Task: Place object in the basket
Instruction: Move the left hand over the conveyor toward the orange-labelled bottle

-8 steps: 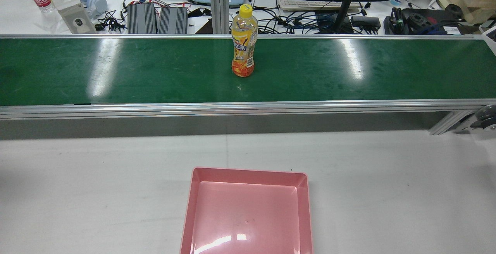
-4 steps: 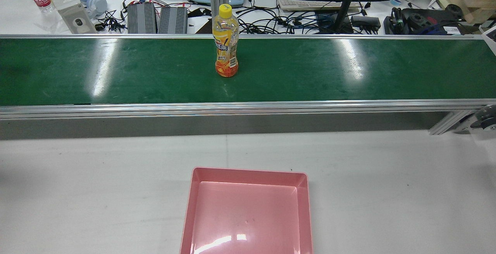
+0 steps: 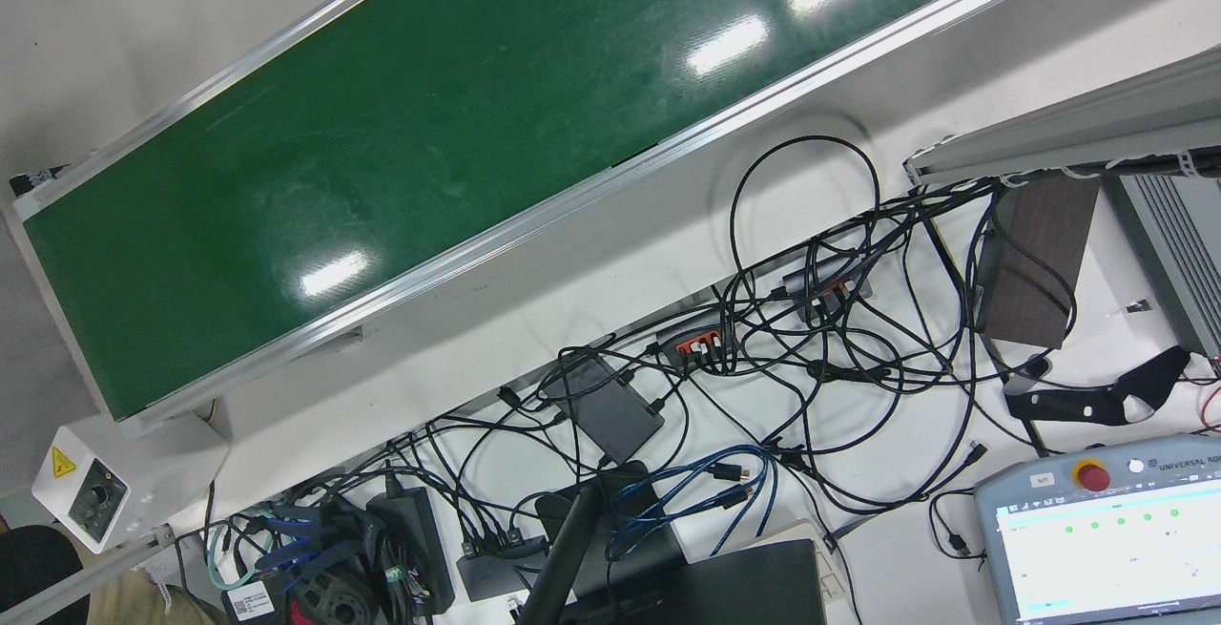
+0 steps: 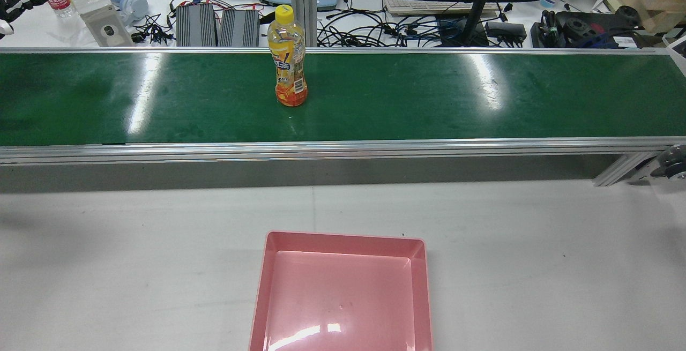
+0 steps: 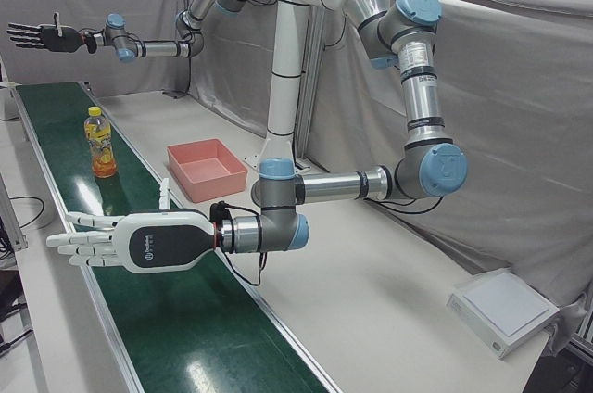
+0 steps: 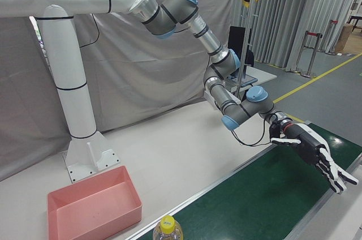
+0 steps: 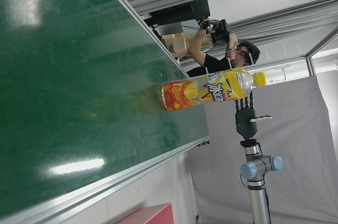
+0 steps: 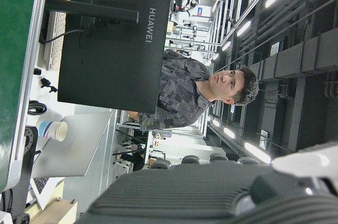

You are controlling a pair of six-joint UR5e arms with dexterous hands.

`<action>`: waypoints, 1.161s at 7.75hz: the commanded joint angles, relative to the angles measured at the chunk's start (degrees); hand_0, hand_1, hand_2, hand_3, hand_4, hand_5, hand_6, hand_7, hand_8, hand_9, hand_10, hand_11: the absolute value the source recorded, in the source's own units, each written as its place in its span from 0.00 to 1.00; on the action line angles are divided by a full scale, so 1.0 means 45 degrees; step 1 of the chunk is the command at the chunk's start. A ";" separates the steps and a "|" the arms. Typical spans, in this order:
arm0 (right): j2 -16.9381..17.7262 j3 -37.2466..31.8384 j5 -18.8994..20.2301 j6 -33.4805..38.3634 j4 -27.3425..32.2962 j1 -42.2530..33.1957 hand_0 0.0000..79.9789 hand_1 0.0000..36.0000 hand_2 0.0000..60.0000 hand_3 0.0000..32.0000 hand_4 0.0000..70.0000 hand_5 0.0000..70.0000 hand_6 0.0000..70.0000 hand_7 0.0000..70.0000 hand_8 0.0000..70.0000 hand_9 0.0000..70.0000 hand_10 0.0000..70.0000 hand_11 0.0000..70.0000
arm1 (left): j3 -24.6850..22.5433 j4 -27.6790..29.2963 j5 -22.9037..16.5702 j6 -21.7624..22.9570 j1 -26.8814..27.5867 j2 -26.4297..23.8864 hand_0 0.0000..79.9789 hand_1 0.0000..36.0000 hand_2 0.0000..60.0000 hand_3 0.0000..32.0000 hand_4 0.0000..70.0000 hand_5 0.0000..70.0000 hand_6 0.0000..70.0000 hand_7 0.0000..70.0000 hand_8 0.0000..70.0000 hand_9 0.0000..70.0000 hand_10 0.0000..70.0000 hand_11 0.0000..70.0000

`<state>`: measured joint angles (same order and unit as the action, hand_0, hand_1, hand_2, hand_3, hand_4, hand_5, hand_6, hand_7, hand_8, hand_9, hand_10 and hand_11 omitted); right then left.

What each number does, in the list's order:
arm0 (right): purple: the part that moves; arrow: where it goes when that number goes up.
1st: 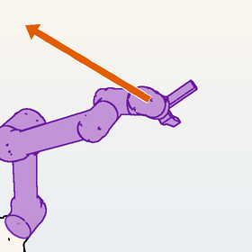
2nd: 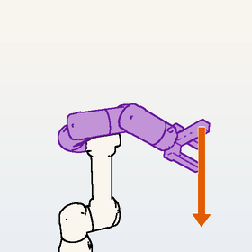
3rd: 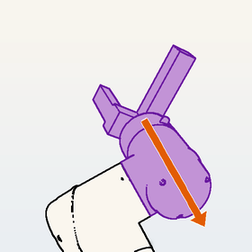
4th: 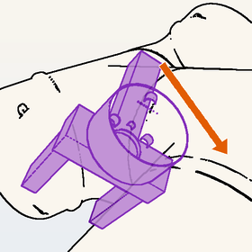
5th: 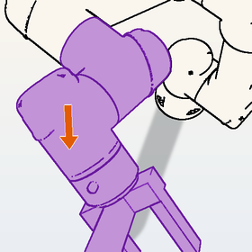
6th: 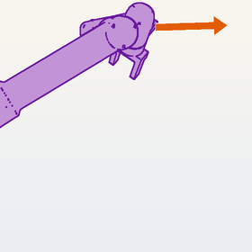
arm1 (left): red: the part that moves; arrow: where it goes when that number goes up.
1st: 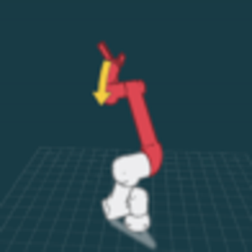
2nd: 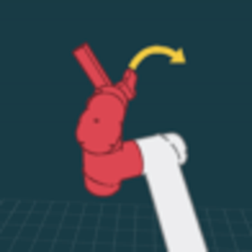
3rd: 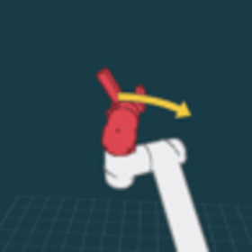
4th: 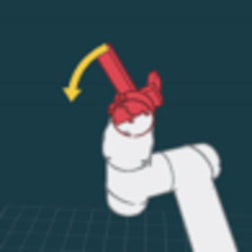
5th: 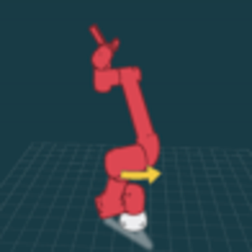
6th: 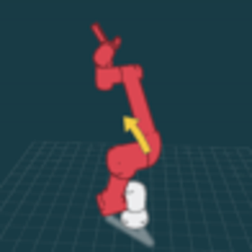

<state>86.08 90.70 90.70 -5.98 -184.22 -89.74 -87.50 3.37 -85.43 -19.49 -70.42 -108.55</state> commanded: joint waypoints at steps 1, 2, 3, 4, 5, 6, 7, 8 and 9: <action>-0.0008 0.0000 0.0000 0.0000 0.0000 0.0000 0.00 0.00 0.00 0.00 0.00 0.00 0.00 0.00 0.00 0.00 0.00 0.00 | 0.0010 -0.0550 0.0020 -0.0142 0.1130 -0.1068 0.59 0.12 0.00 0.00 0.25 0.19 0.00 0.00 0.09 0.15 0.11 0.17; 0.0011 0.0000 0.0000 0.0000 0.0000 0.0000 0.00 0.00 0.00 0.00 0.00 0.00 0.00 0.00 0.00 0.00 0.00 0.00 | 0.0010 -0.0862 0.0020 -0.0200 0.1466 -0.1440 0.59 0.11 0.00 0.00 0.25 0.19 0.00 0.00 0.09 0.16 0.12 0.18; -0.0008 0.0000 0.0000 0.0000 0.0000 0.0000 0.00 0.00 0.00 0.00 0.00 0.00 0.00 0.00 0.00 0.00 0.00 0.00 | -0.0010 -0.1117 0.0020 -0.0529 0.1798 -0.1831 0.59 0.11 0.00 0.00 0.25 0.20 0.00 0.00 0.09 0.15 0.12 0.18; 0.0011 0.0000 0.0000 0.0000 0.0000 0.0000 0.00 0.00 0.00 0.00 0.00 0.00 0.00 0.00 0.00 0.00 0.00 0.00 | 0.0010 -0.1448 0.0020 -0.0668 0.2343 -0.2395 0.59 0.10 0.00 0.00 0.24 0.19 0.00 0.00 0.09 0.15 0.12 0.18; -0.0008 0.0000 0.0000 0.0000 0.0000 0.0000 0.00 0.00 0.00 0.00 0.00 0.00 0.00 0.00 0.00 0.00 0.00 0.00 | 0.0029 -0.1529 0.0039 -0.0669 0.2677 -0.2556 0.59 0.09 0.00 0.00 0.25 0.19 0.00 0.00 0.09 0.16 0.12 0.18; -0.0008 0.0000 0.0000 0.0000 0.0000 0.0000 0.00 0.00 0.00 0.00 0.00 0.00 0.00 0.00 0.00 0.00 0.00 0.00 | 0.0029 -0.1529 0.0059 -0.0689 0.2738 -0.2557 0.59 0.09 0.00 0.00 0.24 0.19 0.00 0.00 0.09 0.16 0.12 0.18; 0.0011 0.0000 0.0000 0.0000 0.0000 0.0000 0.00 0.00 0.00 0.00 0.00 0.00 0.00 0.00 0.00 0.00 0.00 0.00 | 0.0029 -0.1529 0.0059 -0.0689 0.2758 -0.2673 0.59 0.09 0.00 0.00 0.25 0.19 0.00 0.00 0.09 0.16 0.13 0.19; -0.0008 0.0000 0.0000 0.0000 0.0000 0.0000 0.00 0.00 0.00 0.00 0.00 0.00 0.00 0.00 0.00 0.00 0.00 0.00 | 0.0010 -0.1723 0.0040 -0.1018 0.2758 -0.2984 0.59 0.09 0.00 0.00 0.25 0.20 0.00 0.00 0.09 0.16 0.12 0.19; 0.0011 0.0000 0.0000 0.0000 0.0000 0.0000 0.00 0.00 0.00 0.00 0.00 0.00 0.00 0.00 0.00 0.00 0.00 0.00 | 0.0010 -0.2015 0.0039 -0.1195 0.3087 -0.3412 0.58 0.09 0.00 0.00 0.24 0.20 0.00 0.00 0.09 0.16 0.13 0.19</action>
<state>86.08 90.70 90.70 -5.98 -184.22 -89.74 -87.39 -3.86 -85.21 -23.20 -58.13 -120.99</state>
